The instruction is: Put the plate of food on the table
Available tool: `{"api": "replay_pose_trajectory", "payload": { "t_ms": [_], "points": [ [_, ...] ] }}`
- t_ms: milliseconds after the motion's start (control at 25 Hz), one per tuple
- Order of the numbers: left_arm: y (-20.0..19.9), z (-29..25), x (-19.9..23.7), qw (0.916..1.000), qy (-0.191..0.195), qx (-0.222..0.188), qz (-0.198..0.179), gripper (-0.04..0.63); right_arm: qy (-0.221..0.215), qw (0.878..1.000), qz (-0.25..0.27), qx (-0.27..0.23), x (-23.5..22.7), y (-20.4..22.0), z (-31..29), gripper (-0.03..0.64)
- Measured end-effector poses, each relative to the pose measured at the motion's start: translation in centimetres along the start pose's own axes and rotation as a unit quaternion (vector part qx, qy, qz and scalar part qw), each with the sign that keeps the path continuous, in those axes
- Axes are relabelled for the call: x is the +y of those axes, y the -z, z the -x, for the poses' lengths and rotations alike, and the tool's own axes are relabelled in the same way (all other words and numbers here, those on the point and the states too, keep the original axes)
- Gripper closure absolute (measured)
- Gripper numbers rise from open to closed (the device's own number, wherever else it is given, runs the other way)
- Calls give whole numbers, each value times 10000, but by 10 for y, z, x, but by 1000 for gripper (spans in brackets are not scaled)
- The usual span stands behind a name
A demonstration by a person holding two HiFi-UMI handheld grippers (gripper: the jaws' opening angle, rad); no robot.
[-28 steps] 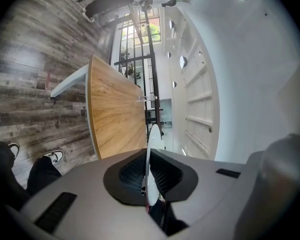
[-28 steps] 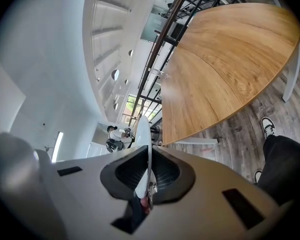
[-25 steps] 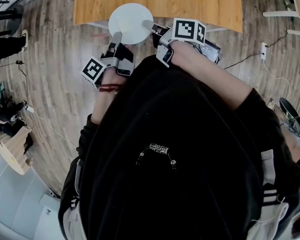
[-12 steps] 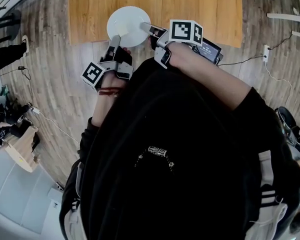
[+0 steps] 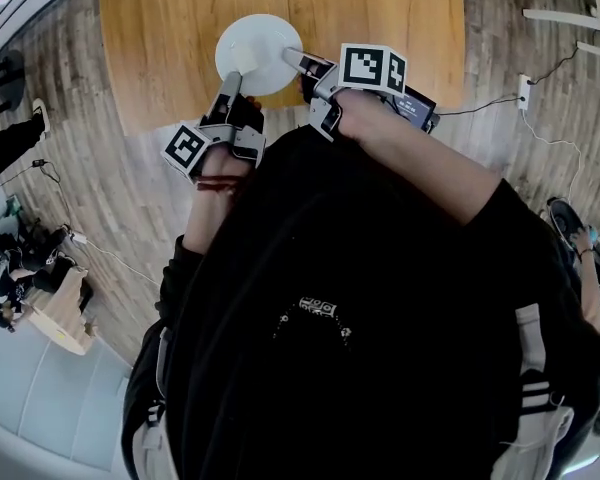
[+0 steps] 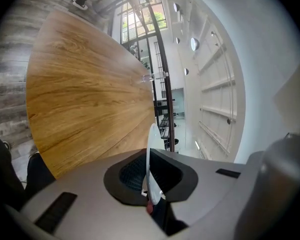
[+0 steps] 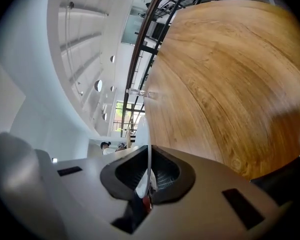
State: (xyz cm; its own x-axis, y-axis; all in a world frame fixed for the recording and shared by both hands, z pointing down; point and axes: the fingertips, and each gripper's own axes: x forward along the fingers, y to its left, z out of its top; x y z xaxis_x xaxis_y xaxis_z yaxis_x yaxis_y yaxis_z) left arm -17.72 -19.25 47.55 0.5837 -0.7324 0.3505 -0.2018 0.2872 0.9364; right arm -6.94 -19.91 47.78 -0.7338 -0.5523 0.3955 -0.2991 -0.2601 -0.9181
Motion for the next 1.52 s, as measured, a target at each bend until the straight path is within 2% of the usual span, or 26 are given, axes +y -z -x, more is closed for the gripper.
{"api": "replay_pose_trajectory", "payload": {
  "t_ms": [200,280,400,520,680,840,1240,1520],
  "points": [
    [8,-12,-2,9999,7,-41,-101,577,-56,9999,-113,106,-10,-9,8,584],
    [7,-15,-3,9999,-23,-115,17,576,-32,9999,-98,97,-9,-16,2,584],
    [-2,-4,2,9996,-164,-150,156,577,-14,9999,-130,82,-3,-5,-6,584],
    [-23,-4,2,9998,-221,14,8,577,56,9998,-176,-32,2,-2,-19,584],
    [-36,-10,-8,9993,-138,347,44,577,74,9988,-274,-409,15,-8,-30,584],
    [-46,-23,-22,9976,4,654,-239,577,8,9975,-150,-686,26,-20,-30,584],
    [-51,-48,-42,9952,200,887,-363,577,-193,9932,-121,-1139,35,-44,-26,584],
    [-52,-51,-45,9943,255,952,-409,577,-277,9917,-59,-1257,39,-47,-24,584]
  ]
}}
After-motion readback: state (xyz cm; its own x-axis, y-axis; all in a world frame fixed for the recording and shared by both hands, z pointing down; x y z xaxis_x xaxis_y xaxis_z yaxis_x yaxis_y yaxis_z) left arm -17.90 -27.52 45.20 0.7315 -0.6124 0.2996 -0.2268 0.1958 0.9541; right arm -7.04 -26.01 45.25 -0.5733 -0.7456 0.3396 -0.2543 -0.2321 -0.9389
